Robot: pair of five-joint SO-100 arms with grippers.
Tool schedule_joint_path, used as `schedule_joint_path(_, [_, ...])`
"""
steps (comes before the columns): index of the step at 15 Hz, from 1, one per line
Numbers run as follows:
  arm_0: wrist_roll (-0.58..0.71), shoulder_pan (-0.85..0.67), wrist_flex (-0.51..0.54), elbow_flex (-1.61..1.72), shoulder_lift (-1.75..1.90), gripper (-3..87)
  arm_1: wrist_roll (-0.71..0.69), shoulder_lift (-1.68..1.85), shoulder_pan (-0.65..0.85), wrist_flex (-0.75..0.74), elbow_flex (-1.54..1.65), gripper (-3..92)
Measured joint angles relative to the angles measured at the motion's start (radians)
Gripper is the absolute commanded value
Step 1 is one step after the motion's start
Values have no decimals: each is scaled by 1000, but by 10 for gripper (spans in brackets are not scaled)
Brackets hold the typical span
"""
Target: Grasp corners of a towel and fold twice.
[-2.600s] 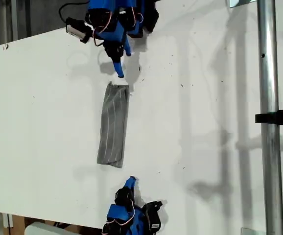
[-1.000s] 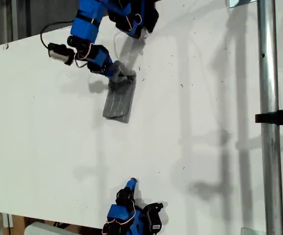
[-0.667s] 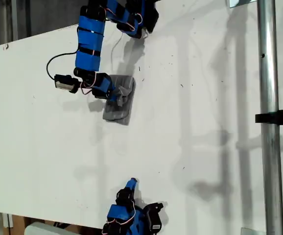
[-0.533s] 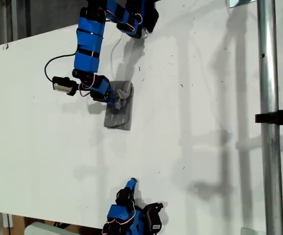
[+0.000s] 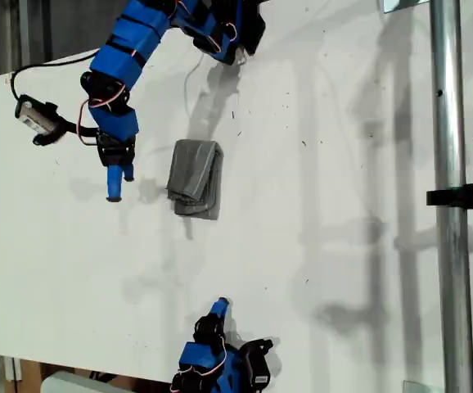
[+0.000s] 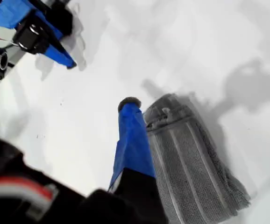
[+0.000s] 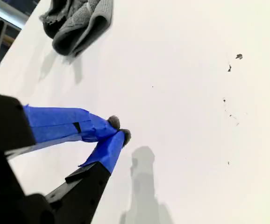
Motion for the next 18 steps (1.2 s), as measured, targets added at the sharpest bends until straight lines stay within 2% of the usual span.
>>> schedule_joint_path(2, [-25, 0, 11, 0, 0, -26, 5, 198, 23, 12, 187, 787])
schedule_joint_path(4, [-77, 0, 14, 0, 0, -20, 95, 423, 23, 95, 485, 787])
schedule_joint_path(6, [-101, -2, 15, 0, 0, -3, 167, 710, 5, 117, 845, 772])
schedule_joint_path(8, [-71, 0, 15, 0, 0, -3, 173, 1026, -20, 152, 1103, 414])
schedule_joint_path(9, [25, -3, 15, 0, 0, -3, 173, 1192, -29, 193, 1189, 234])
schedule_joint_path(10, [161, 15, 15, 0, 0, -4, 189, 1367, -46, 258, 1255, 103])
schedule_joint_path(12, [345, 114, 15, 0, 0, -4, 242, 1471, -55, 341, 1307, -2])
schedule_joint_path(13, [407, 150, 15, 0, 0, -4, 255, 1476, -71, 333, 1341, 5])
schedule_joint_path(15, [431, 156, 15, 0, 0, -4, 304, 1483, -60, 310, 1433, 185])
schedule_joint_path(18, [431, 155, 15, 0, 0, -4, 523, 1493, -55, 405, 1485, 181])
